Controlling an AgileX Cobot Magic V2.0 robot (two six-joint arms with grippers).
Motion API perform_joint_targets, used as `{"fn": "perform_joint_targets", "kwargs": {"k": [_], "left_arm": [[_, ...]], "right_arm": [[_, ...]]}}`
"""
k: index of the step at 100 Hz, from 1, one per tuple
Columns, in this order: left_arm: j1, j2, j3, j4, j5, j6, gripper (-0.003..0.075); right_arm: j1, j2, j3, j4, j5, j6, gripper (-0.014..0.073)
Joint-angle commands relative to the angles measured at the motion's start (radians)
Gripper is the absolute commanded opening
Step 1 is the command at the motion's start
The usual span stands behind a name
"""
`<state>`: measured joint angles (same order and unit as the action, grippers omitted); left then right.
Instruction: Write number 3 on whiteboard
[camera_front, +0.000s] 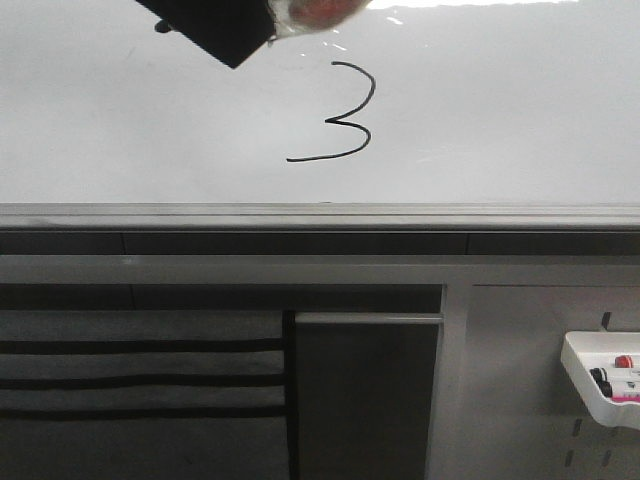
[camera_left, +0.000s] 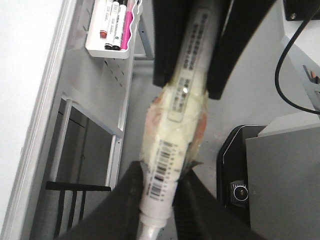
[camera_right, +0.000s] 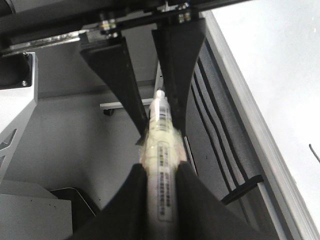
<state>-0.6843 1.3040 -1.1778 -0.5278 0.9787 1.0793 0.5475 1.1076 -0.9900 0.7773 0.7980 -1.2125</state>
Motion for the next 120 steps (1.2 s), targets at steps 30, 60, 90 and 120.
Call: {"fn": "perform_joint_targets", "kwargs": {"k": [30, 60, 90, 120], "left_arm": [[0.082, -0.032, -0.028, 0.094, -0.069, -0.141, -0.0018], [0.372, -0.060, 0.177, -0.076, -0.524, -0.294, -0.0018], [0.410, -0.022, 0.340, -0.315, -1.002, -0.294, -0.0018], [0.410, 0.051, 0.340, -0.319, -1.097, -0.294, -0.0018]], "right_arm": [[-0.121, -0.099, -0.043, -0.004, -0.058, 0.139, 0.0356], [-0.320, -0.188, -0.043, -0.017, -0.007, 0.168, 0.0356], [-0.326, -0.180, -0.043, -0.017, 0.019, 0.168, 0.0351], [-0.326, -0.180, -0.043, -0.017, 0.025, 0.168, 0.0351]]}}
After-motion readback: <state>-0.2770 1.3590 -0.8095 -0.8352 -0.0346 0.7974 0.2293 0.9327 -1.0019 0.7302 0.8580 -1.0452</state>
